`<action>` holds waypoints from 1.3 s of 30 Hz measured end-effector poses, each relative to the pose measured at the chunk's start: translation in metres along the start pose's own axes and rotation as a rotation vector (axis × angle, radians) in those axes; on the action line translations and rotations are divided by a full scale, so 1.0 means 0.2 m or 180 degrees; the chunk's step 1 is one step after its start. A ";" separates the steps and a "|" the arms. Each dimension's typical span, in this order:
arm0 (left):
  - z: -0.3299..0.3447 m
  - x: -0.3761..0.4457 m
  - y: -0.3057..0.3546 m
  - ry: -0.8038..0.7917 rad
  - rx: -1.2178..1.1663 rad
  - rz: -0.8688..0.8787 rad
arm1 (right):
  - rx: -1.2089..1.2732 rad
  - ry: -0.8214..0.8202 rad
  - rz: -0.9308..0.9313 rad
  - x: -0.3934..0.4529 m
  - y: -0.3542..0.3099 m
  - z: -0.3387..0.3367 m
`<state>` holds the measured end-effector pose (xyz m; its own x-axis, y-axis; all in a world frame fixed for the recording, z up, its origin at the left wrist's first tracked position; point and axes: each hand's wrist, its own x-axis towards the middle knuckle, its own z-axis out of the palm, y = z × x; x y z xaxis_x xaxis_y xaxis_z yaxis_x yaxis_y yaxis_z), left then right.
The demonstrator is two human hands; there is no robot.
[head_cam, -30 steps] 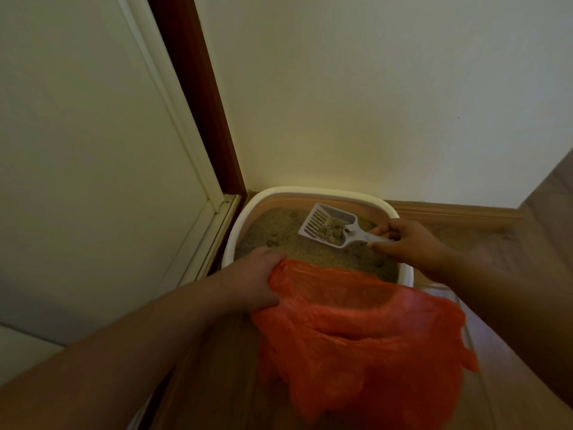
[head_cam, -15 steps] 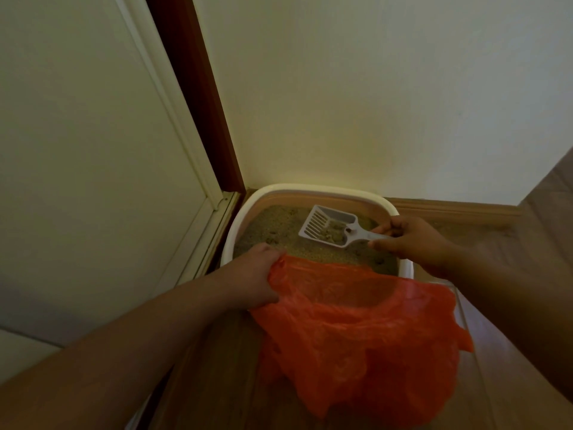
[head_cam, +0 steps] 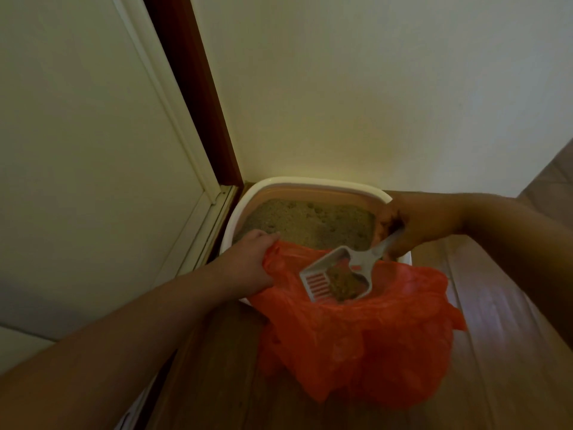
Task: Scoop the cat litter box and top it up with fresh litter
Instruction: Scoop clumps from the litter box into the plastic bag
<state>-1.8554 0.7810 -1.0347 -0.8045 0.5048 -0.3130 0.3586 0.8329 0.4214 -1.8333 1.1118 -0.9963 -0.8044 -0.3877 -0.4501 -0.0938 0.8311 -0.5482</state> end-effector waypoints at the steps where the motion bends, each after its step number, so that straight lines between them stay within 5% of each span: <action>1: 0.00 0.00 0.00 -0.0003 -0.0018 0.0004 | -0.0223 -0.0109 0.0009 0.01 -0.04 -0.01; 13: 0.02 0.00 0.04 -0.0098 -0.0056 0.0111 | -0.1244 -0.0367 0.0027 0.03 -0.27 -0.05; 39: -0.03 -0.04 0.02 -0.0094 -0.0286 0.0431 | -0.1109 -0.0510 0.0032 0.03 -0.27 -0.05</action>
<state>-1.8509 0.7794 -1.0258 -0.7370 0.6186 -0.2725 0.4180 0.7339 0.5354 -1.8396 1.0695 -0.9623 -0.7070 -0.4135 -0.5738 -0.3024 0.9101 -0.2833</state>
